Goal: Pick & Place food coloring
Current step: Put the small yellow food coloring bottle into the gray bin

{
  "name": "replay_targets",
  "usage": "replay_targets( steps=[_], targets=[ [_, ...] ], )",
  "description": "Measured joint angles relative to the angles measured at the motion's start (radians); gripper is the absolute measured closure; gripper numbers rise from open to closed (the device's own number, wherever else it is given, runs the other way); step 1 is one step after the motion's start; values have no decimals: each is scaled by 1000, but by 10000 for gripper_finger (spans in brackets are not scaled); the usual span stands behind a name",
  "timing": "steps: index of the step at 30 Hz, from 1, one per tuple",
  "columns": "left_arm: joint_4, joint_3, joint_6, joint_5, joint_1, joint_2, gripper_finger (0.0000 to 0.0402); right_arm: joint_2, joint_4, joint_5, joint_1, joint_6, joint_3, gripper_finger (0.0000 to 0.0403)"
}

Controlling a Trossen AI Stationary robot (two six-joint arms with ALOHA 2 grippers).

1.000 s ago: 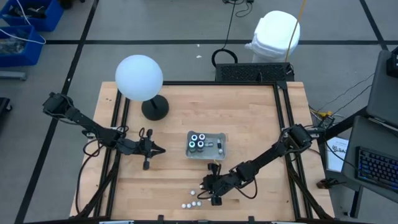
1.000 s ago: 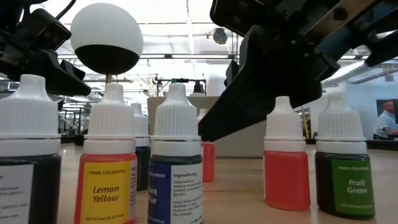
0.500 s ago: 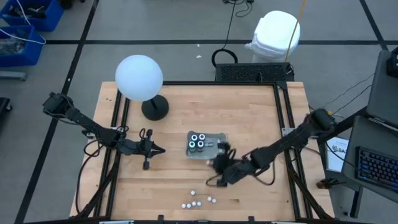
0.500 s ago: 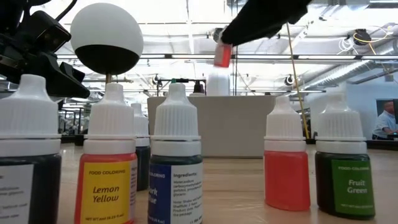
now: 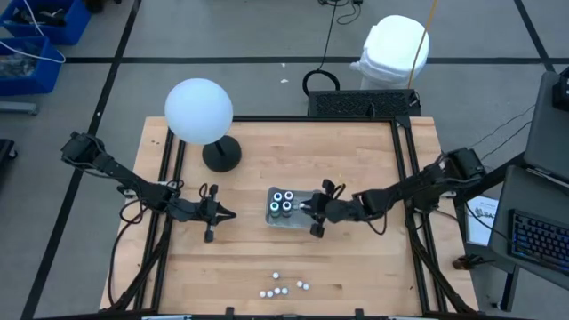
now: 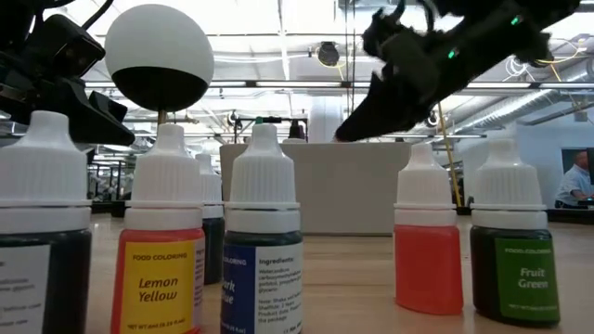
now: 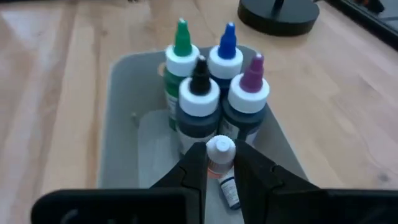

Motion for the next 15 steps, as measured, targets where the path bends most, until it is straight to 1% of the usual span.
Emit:
replay_targets(
  steps=[2, 5, 10, 15],
  targets=[
    [-1, 0, -2, 0, 0, 0, 376, 26, 6, -10, -16, -1, 5, 356],
    [-2, 0, 0, 0, 0, 0, 376, 62, 4, -83, -39, 3, 5, 356],
    [-2, 0, 20, -1, 0, 0, 376, 103, 6, -134, -71, 15, 5, 356],
    [-3, 0, 21, -1, 0, 0, 376, 108, 5, -140, -88, 9, 6, 356]
  ],
)
